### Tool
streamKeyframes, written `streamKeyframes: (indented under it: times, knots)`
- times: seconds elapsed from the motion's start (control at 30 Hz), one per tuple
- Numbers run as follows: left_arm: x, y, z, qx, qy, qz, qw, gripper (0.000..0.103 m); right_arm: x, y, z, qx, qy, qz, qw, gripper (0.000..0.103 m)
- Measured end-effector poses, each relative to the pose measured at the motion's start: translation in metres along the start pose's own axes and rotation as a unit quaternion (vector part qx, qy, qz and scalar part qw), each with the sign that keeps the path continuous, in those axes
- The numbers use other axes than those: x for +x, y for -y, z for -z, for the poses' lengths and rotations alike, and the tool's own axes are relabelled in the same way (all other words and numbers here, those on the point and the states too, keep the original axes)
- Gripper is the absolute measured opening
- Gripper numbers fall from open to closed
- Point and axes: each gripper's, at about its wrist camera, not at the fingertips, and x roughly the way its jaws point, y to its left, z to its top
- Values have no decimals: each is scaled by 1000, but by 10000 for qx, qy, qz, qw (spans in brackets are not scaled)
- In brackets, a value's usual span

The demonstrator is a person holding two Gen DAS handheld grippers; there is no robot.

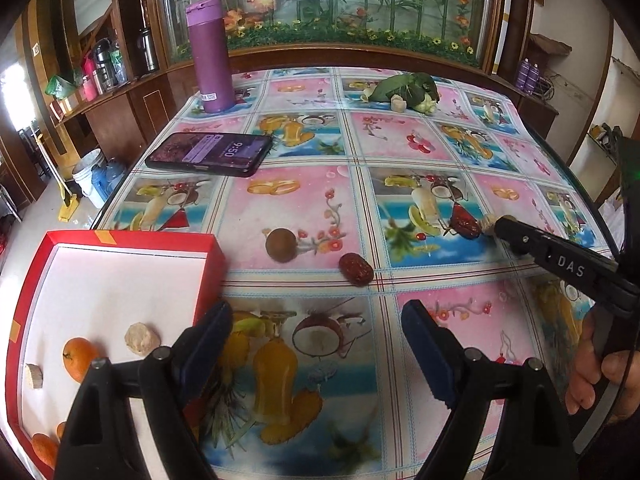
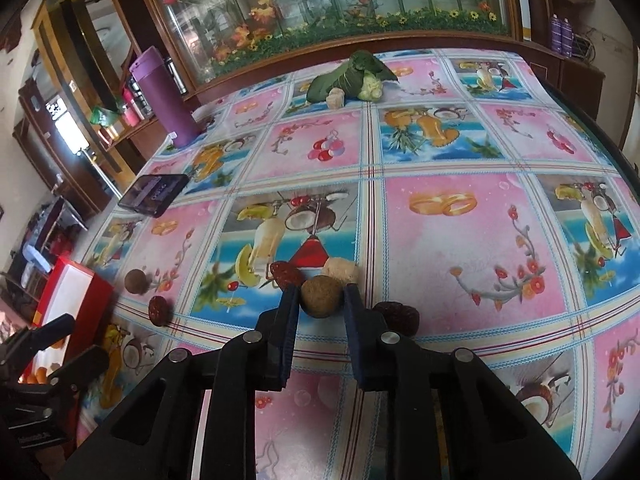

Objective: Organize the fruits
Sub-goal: 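Grasp a brown round fruit with the right tool while the left tool grasps a dark red date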

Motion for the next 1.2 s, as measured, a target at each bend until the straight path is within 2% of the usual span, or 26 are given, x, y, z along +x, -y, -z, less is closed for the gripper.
streamKeyframes:
  times: [0.23,0.43,0.63,0.67,0.77,1.0,1.2]
  knots:
    - [19,16,-9,-5,-87,51,9999,85,-15,5,-5,185,257,-136,9994,22]
    - [40,24,-12,-46,-272,70,9996,63,-25,15,-9,429,450,-276,9977,22]
    - [54,22,-12,-149,-339,147,9992,42,-24,16,-10,491,421,-326,9974,22]
    - [53,22,-12,-127,-267,124,9995,36,-23,15,-10,482,413,-333,9974,22]
    - [54,21,-12,-109,-218,174,9996,28,-22,15,-9,483,389,-340,9975,22]
    - [49,24,-9,-48,-125,272,9995,27,-23,13,-7,460,417,-438,9971,22]
    - [16,30,-7,85,270,213,9994,27,-33,7,-6,309,697,-634,9951,22]
